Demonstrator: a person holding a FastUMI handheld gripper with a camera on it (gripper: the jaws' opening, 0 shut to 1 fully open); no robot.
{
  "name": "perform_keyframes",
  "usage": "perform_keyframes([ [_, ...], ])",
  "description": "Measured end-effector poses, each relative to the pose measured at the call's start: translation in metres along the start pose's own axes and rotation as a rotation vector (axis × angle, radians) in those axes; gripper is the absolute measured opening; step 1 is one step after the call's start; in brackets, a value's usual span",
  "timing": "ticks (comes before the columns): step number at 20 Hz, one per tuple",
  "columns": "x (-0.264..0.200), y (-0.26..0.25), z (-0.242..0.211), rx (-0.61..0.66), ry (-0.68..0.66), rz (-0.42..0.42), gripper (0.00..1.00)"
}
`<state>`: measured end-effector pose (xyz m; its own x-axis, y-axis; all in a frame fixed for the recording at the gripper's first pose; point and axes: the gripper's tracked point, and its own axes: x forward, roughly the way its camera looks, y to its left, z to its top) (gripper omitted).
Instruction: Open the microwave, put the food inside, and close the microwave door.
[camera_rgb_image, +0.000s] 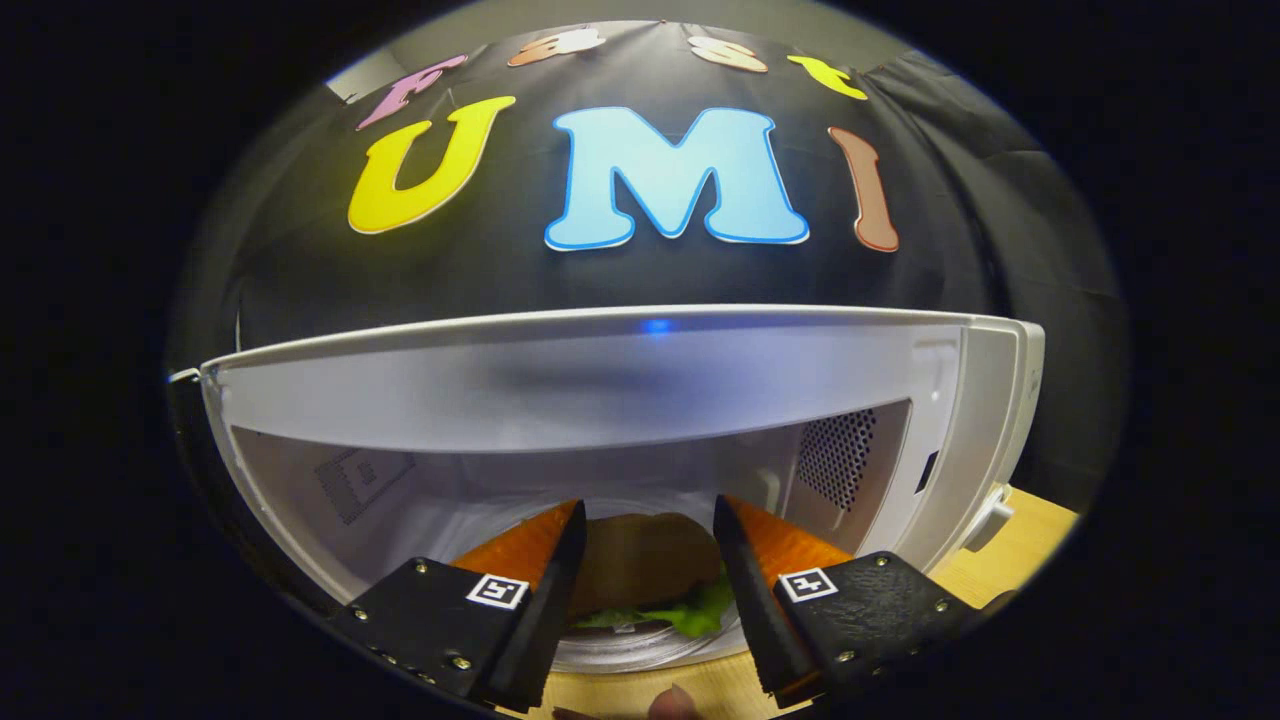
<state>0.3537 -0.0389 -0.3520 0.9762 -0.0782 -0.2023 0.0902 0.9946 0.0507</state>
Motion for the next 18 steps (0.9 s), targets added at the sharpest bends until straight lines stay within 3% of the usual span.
perform_keyframes([
  [7, -0.081, 0.039, 0.012, -0.105, -0.038, 0.168, 0.76],
  [14, -0.204, 0.06, 0.026, -0.154, -0.106, 0.346, 0.76],
  [18, -0.28, 0.074, 0.022, -0.106, -0.075, 0.508, 0.76],
])
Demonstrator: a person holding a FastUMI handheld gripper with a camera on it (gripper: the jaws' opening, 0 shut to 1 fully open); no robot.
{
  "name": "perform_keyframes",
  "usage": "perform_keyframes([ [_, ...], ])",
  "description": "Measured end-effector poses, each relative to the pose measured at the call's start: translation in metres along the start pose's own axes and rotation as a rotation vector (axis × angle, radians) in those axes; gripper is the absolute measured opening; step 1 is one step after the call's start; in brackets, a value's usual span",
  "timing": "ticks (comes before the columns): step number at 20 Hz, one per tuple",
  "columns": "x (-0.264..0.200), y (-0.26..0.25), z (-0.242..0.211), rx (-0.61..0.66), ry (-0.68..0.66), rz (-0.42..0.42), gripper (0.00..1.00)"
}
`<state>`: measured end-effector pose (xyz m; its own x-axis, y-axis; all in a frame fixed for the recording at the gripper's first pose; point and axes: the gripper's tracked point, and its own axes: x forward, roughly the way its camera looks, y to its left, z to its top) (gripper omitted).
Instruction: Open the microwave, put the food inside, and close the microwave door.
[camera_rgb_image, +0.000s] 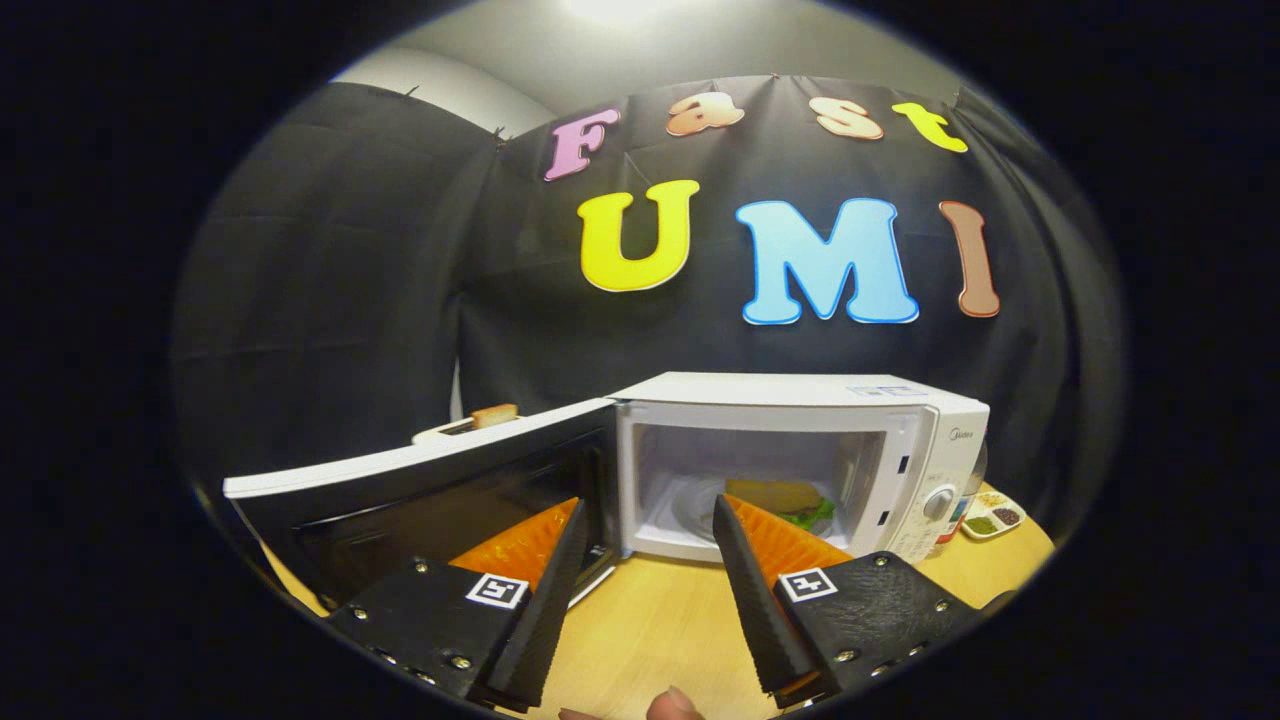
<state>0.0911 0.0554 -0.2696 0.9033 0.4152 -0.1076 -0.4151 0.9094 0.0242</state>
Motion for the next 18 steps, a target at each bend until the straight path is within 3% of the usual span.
perform_keyframes([
  [6, -0.087, 0.084, 0.0, -0.047, -0.034, 0.214, 0.76],
  [10, -0.121, 0.15, -0.006, -0.056, -0.047, 0.358, 0.76],
  [16, -0.115, 0.232, -0.032, -0.032, -0.015, 0.493, 0.76],
  [18, -0.098, 0.245, -0.035, -0.028, -0.011, 0.486, 0.76],
])
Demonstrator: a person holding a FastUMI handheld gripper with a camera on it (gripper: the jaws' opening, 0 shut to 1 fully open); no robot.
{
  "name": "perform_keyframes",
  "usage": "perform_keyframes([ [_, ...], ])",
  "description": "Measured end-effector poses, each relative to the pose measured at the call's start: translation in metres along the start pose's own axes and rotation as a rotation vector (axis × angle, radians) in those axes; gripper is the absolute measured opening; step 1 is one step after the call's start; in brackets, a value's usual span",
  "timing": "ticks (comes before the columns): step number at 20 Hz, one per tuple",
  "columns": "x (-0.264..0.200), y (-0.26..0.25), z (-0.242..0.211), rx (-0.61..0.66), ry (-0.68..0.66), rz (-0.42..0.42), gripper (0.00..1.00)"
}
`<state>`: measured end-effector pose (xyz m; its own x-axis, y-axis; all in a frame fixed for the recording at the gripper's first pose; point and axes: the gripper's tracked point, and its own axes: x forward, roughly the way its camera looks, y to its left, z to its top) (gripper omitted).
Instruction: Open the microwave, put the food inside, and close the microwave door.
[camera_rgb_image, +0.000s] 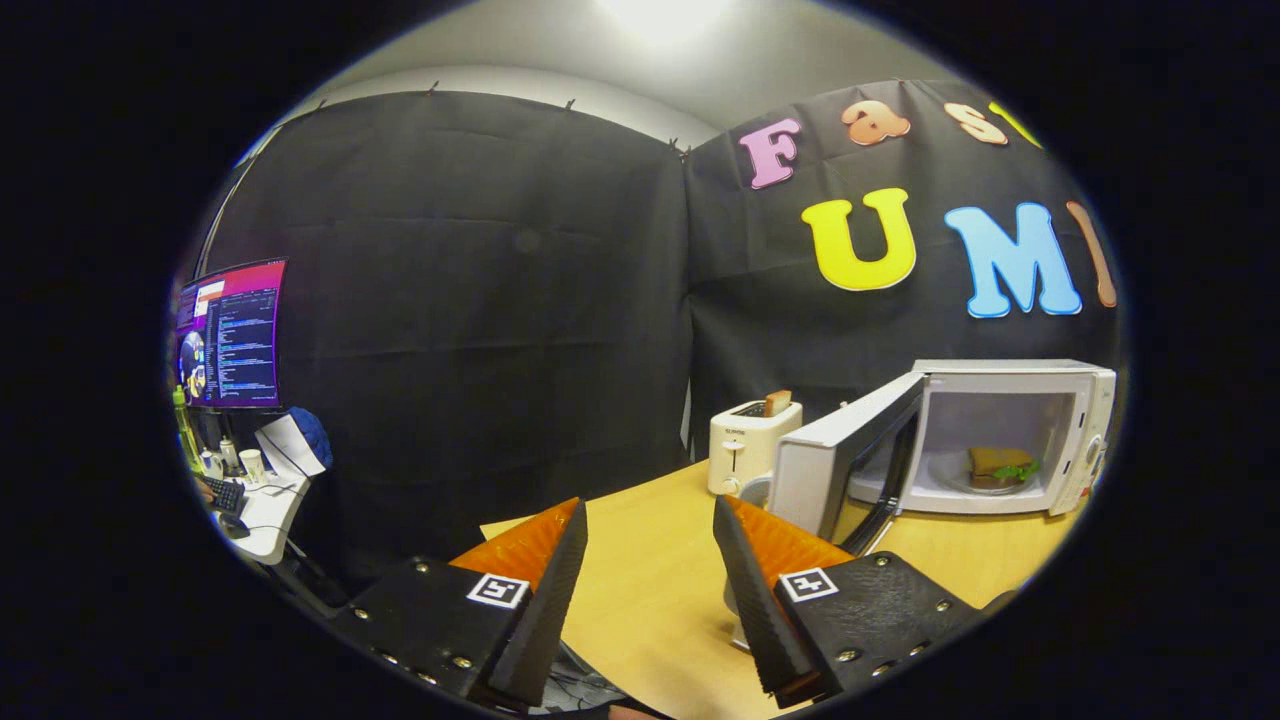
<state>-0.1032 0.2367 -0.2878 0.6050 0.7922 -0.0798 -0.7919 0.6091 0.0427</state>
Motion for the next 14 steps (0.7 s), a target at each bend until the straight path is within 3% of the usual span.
perform_keyframes([
  [2, 0.017, -0.004, -0.008, 0.002, 0.002, -0.046, 0.74],
  [3, 0.026, -0.007, -0.012, 0.02, 0.006, -0.086, 0.68],
  [4, 0.034, -0.01, -0.016, 0.032, 0.007, -0.113, 0.49],
  [6, 0.044, -0.018, -0.02, 0.022, 0.007, -0.193, 0.38],
  [7, 0.045, -0.028, -0.015, 0.001, 0.002, -0.256, 0.38],
  [9, 0.056, -0.035, -0.026, -0.022, 0.017, -0.314, 0.04],
  [14, 0.053, -0.051, -0.03, -0.077, -0.001, -0.392, 0.05],
])
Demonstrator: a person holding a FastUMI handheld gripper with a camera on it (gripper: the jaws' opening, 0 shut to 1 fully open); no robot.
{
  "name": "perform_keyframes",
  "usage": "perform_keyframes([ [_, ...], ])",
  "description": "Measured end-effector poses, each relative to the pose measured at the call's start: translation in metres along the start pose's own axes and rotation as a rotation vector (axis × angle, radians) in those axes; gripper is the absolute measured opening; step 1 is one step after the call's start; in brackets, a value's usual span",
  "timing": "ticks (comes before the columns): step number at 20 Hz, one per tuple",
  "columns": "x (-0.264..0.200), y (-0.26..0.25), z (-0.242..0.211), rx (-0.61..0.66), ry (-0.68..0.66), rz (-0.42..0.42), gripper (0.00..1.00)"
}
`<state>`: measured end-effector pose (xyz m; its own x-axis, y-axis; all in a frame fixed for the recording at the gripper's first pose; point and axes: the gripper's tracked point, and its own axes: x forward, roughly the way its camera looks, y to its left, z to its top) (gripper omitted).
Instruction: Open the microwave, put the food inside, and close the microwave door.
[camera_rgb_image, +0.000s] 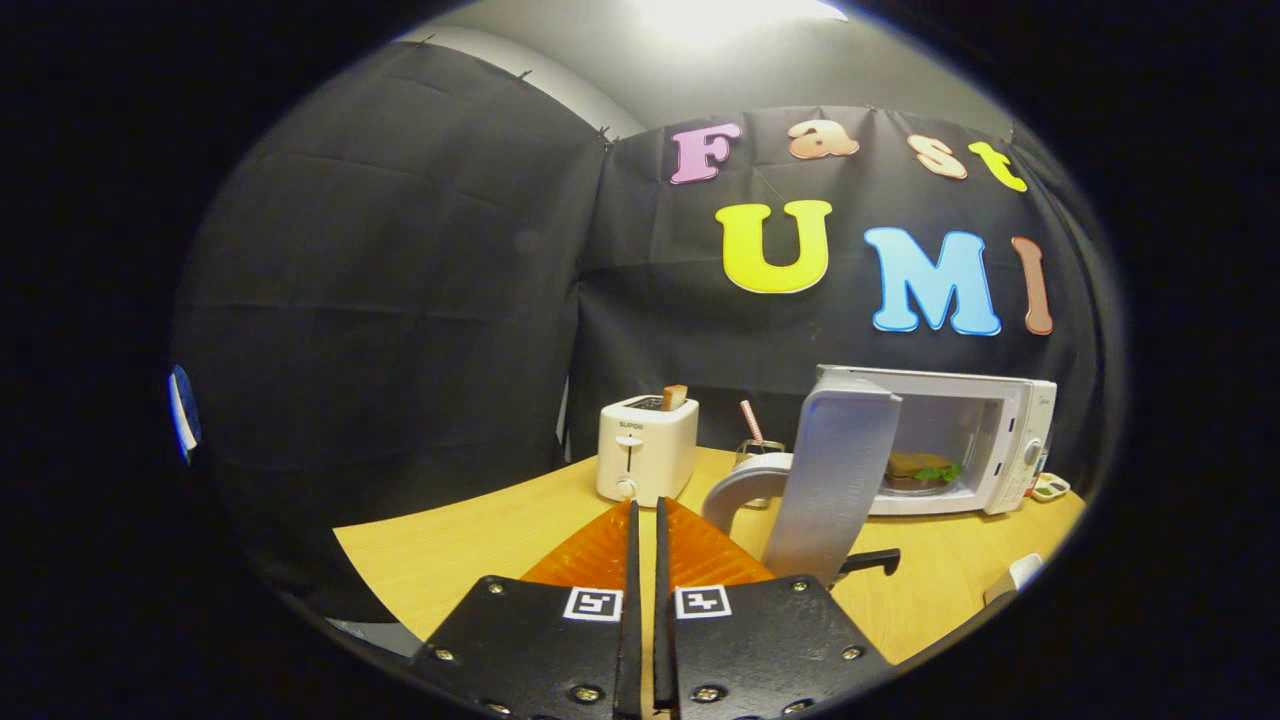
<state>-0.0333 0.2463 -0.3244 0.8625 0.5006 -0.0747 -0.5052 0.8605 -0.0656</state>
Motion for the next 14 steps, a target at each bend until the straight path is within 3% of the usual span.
perform_keyframes([
  [1, 0.0, -0.001, -0.003, 0.008, 0.005, 0.001, 0.01],
  [7, -0.029, -0.051, -0.004, -0.005, -0.004, -0.076, 0.01],
  [14, -0.048, -0.175, -0.024, -0.027, 0.035, -0.29, 0.01],
])
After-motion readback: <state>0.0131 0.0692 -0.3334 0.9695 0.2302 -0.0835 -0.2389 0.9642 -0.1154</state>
